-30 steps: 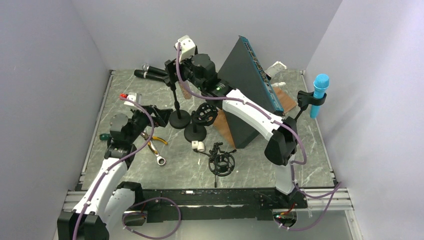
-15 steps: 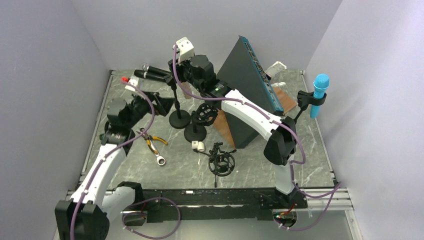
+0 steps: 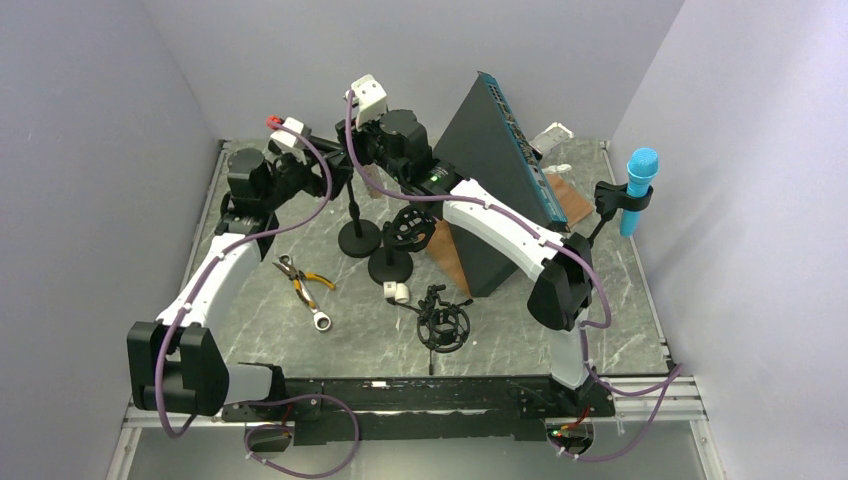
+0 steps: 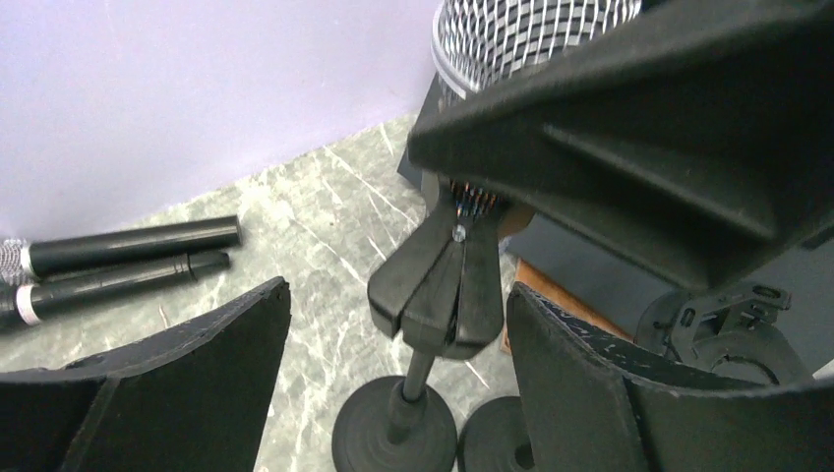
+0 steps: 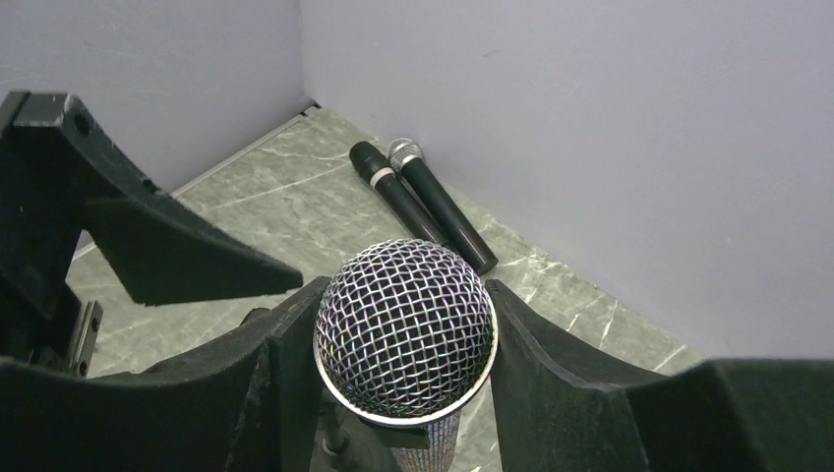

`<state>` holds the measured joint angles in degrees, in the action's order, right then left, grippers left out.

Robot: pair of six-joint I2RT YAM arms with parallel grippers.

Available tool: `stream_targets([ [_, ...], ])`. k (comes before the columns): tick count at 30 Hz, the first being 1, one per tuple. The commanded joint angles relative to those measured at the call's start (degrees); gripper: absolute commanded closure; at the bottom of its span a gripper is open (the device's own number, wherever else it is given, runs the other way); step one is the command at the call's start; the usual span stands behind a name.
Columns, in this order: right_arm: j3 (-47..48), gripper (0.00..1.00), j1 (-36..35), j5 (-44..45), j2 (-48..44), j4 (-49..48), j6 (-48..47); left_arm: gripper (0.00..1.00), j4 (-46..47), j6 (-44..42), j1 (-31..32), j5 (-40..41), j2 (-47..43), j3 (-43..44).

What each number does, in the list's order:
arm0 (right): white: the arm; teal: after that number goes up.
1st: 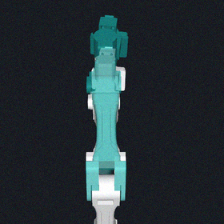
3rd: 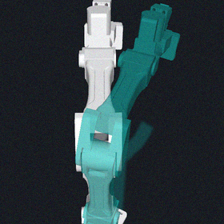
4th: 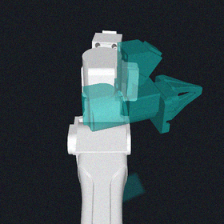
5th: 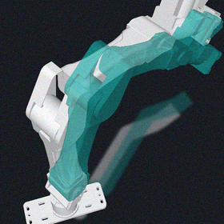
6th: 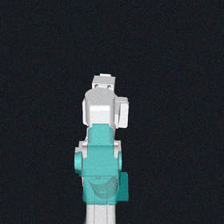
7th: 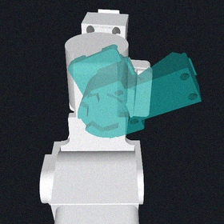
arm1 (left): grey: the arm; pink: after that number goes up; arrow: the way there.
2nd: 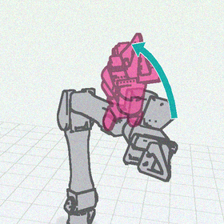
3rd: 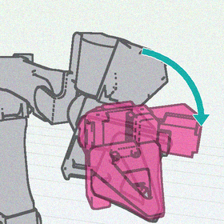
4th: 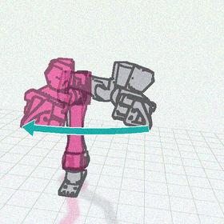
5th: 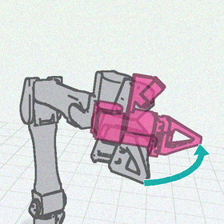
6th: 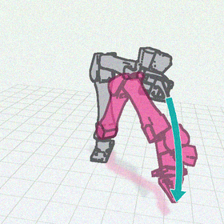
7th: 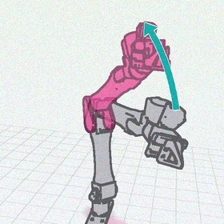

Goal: Remove the microphone from the stand

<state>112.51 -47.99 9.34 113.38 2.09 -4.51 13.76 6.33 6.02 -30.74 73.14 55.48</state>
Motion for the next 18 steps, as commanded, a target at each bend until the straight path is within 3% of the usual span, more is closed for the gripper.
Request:
stream_targets([
  [1,0.07,0.87,0.18,-0.93,-2.55,-1.14,-0.41,0.19,-0.33,-4.83,-0.08,-3.53,1.9,4.93],
  [4,0.46,0.87,0.16,-1.12,-2.69,-0.84,-0.41,0.26,1.58,-4.33,-0.06,-5.42,2.38,4.75],
  [8,0.95,0.88,0.15,-1.43,-2.68,-0.51,-0.08,0.47,1.18,-3.97,-0.05,-5.92,3.32,5.81],
  [9,1.0,0.89,0.16,-1.51,-2.72,-0.51,-0.08,0.56,0.84,-4.12,-0.05,-6.35,3.69,6.25],
  [10,1.11,0.91,0.11,-1.41,-2.64,-0.49,-0.06,0.7,-0.68,-4.58,-0.05,-7.4,4.13,6.99],
  [11,1.25,0.92,0.13,-1.27,-2.6,-0.41,-0.1,0.9,-2.39,-5.08,-0.06,-7.82,4.62,8.06],
  [12,1.46,0.93,0.09,-1.03,-2.51,-0.37,-0.3,1.0,-4.08,-5.3,-0.05,-7.08,4.98,8.9],
  [18,2.89,1.0,0.26,3.39,-2.82,-0.46,-2.56,1.0,-2.74,-5.42,-0.32,-7.51,3.62,4.93],
])
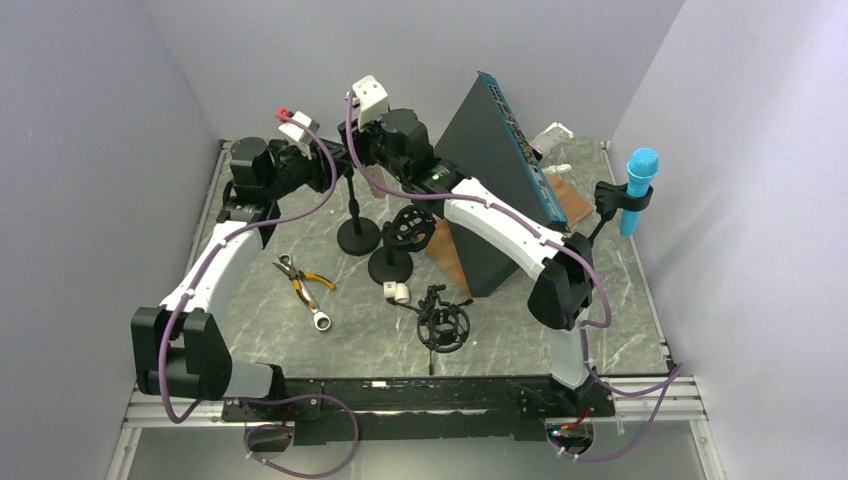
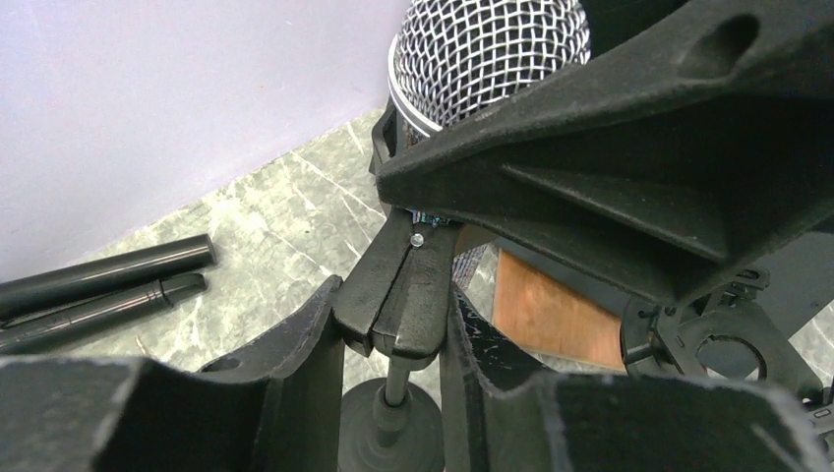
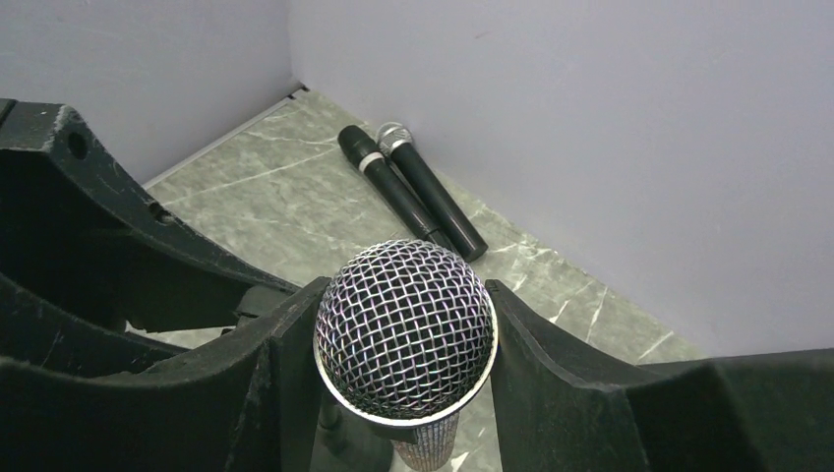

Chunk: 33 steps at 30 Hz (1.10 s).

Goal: Remove the microphone from the stand

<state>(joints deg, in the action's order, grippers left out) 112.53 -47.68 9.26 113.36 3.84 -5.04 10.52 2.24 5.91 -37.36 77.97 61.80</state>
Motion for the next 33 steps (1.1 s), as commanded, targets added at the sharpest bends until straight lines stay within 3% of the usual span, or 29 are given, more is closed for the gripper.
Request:
stream_targets([
  [1,2.83,1.0,0.08,4.67,-3.17,-2.58,-2.42,1.0,0.42,-1.43,-0.2,-0.98,-1.38,-1.92],
  [6,3.78,1.0,2.96,8.79,-4.54,-2.73,-0.86,1.0,-1.16,-1.54,-0.19,-0.63,-1.33,-2.4],
  [14,-0.23,1.0,10.32,4.97,-10.79,-1.64,3.65,0.99,-2.76,-1.43,-0.2,-0.74,-0.59,-1.5],
  [18,-7.58,1.0,12.09,3.46,-17.7,-2.75,3.97,0.76,-3.31,0.22,-0.15,-1.37,-0.46,-0.38],
  [20,-10.73,1.0,12.35,2.44,-20.87,-2.9,4.12,0.71,-2.72,1.13,-0.2,-1.84,-0.46,-0.21],
  [24,-15.14,1.0,12.35,0.5,-25.66,-3.04,4.72,0.87,-3.88,1.34,-0.2,-0.01,0.67,0.34],
  [26,-16.33,1.0,12.36,-0.46,-27.45,-3.17,4.95,0.84,-6.21,1.03,-0.2,0.93,1.86,1.14],
  [30,-17.6,1.0,12.42,-2.72,-28.99,-4.09,6.85,0.51,-6.15,3.46,-0.2,1.06,1.31,0.62],
  [31,-17.61,1.0,12.35,-2.97,-29.04,-4.1,6.96,0.35,-5.67,4.26,-0.2,0.91,0.58,0.55],
  [33,-17.5,1.0,12.4,-3.26,-29.03,-4.1,6.97,0.18,-8.0,4.84,-0.18,-0.05,0.38,2.98],
])
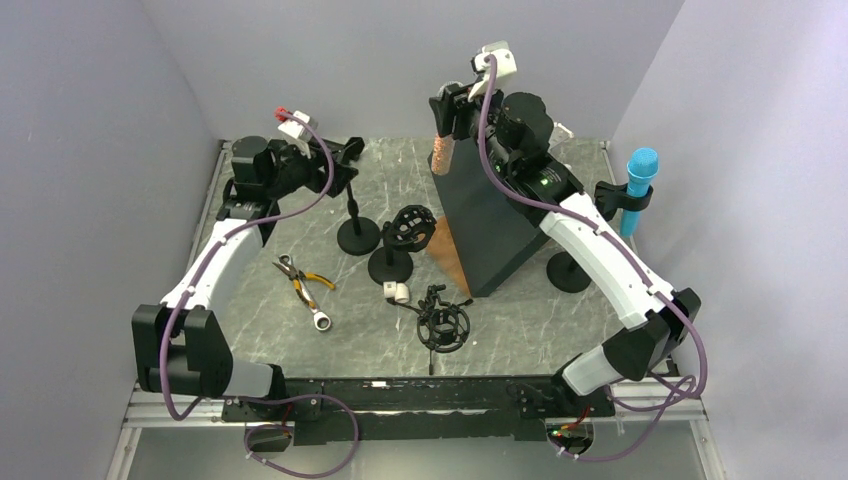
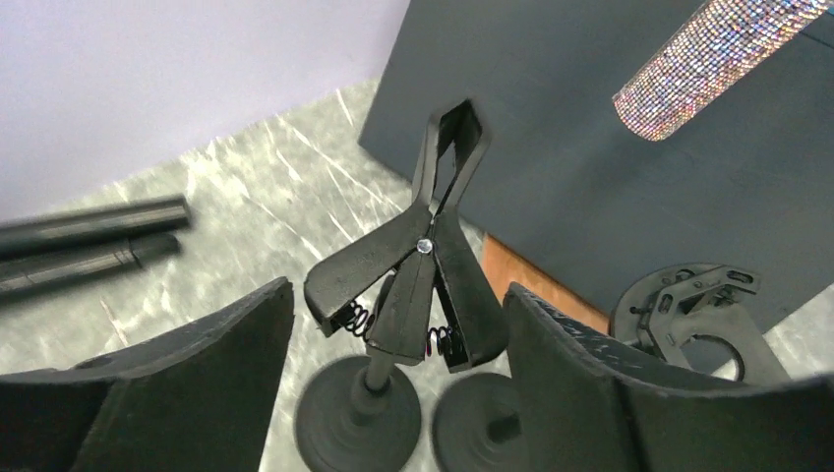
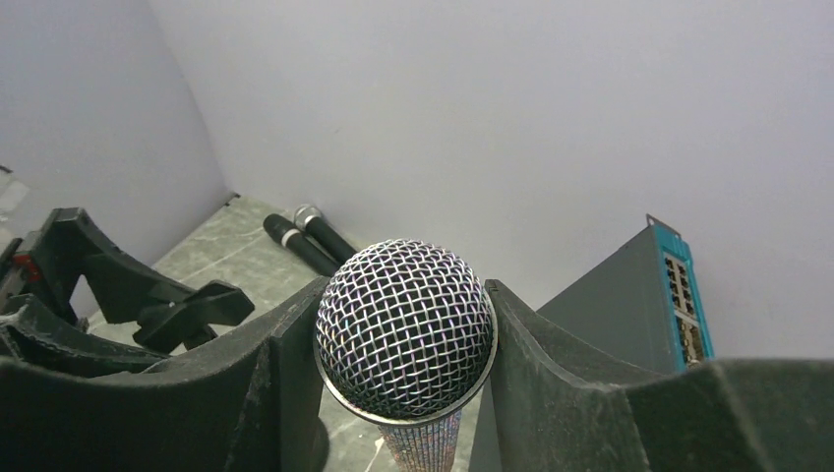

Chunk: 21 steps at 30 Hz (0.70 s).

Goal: Remove the microphone from the stand

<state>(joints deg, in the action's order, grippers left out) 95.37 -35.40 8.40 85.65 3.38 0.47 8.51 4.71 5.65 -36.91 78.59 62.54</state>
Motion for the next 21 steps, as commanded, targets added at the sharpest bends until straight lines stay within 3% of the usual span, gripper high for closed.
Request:
stream_targets([
  [1,-0.35,1.0,0.05,-2.47,-1.23,-3.64,1.46,0.14,-7.93,2.52,0.09,-1.37,-0.08,4.5],
  [3,-0.39,1.0,0.07,-2.59,-1.44,-2.13,1.38,0.08,-11.14,3.72,-0.02,-3.72,-0.28,8.59],
  [8,-2.71,1.0,0.04,-2.38,-2.99,-3.11,1.29,0.02,-9.2,14.0,-1.98,-4.14,-2.26,11.66],
  [13,-3.25,1.0,0.07,-2.23,-3.84,-3.11,1.29,0.1,-3.6,26.58,-5.46,-6.82,-0.55,14.04],
  [21,-3.43,1.0,0.05,-2.03,-4.7,-3.12,1.25,0.17,-0.26,28.76,-6.79,-9.33,5.61,19.7],
])
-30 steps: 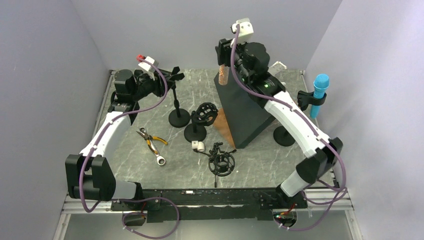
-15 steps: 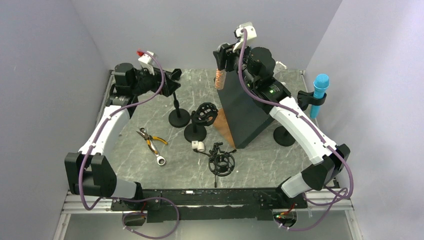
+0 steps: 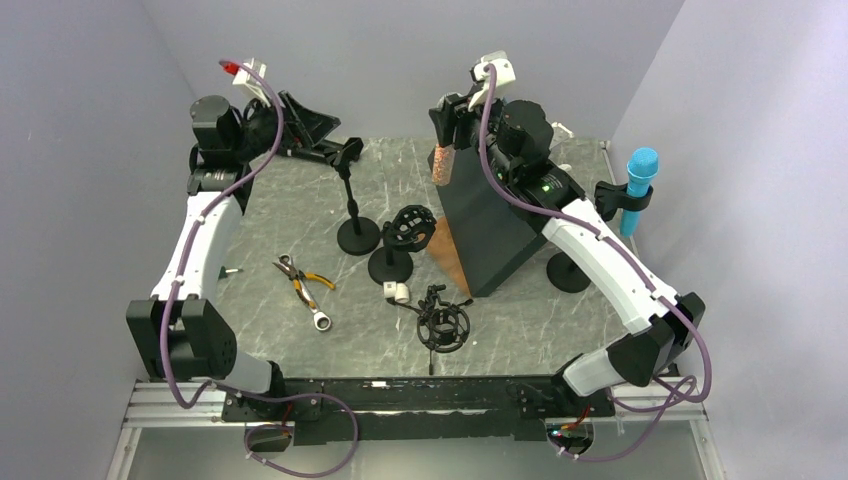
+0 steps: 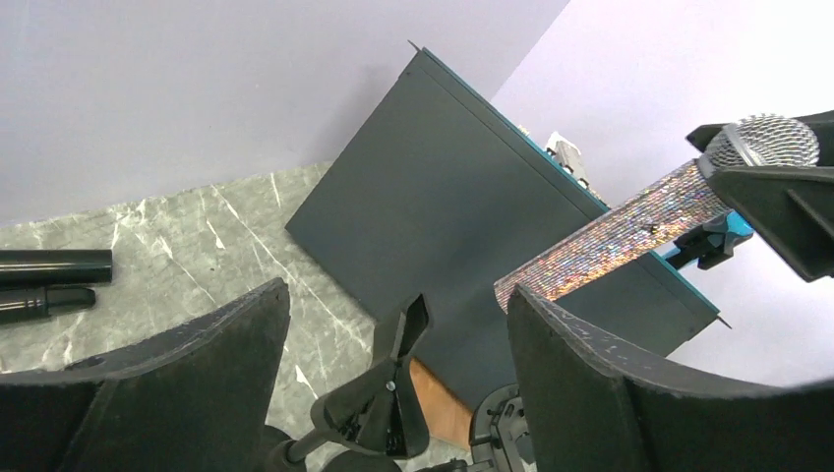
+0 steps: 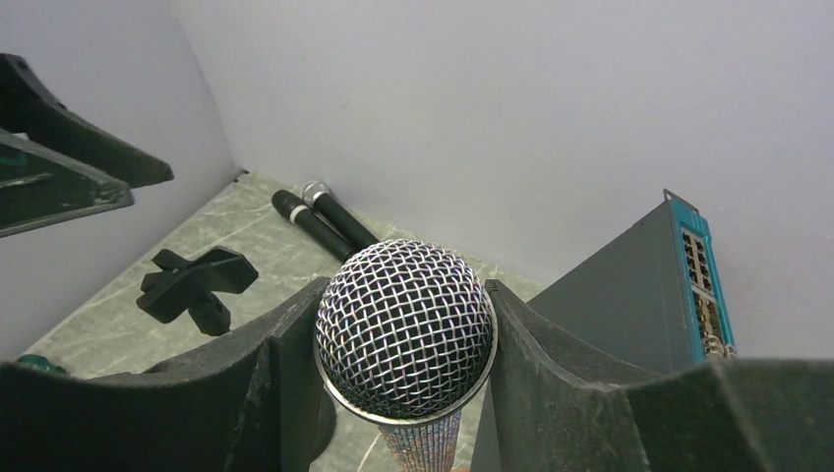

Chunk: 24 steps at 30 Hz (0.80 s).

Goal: Remove the microphone from the stand

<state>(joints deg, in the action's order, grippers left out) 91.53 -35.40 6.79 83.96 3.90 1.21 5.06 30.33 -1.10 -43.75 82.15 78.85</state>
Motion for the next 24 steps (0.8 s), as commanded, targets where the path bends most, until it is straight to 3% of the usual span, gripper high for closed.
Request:
stream_targets([
  [1,0.27,1.0,0.06,-0.23,-3.15,-3.64,0.39,0.21,3.28,2.8,-0.08,-2.44,2.51,3.66],
  [4,-0.43,1.0,0.06,0.07,-3.71,-3.64,0.37,0.29,1.83,0.61,-0.04,-1.69,3.83,4.7],
  [10,-0.54,1.0,0.07,-0.19,-3.81,-3.64,0.47,0.3,1.97,-1.59,0.34,-2.06,5.38,3.56],
  [24,-2.02,1.0,0.13,-0.8,-3.85,-5.56,1.32,0.34,3.74,-4.58,2.37,0.27,3.8,-8.91],
])
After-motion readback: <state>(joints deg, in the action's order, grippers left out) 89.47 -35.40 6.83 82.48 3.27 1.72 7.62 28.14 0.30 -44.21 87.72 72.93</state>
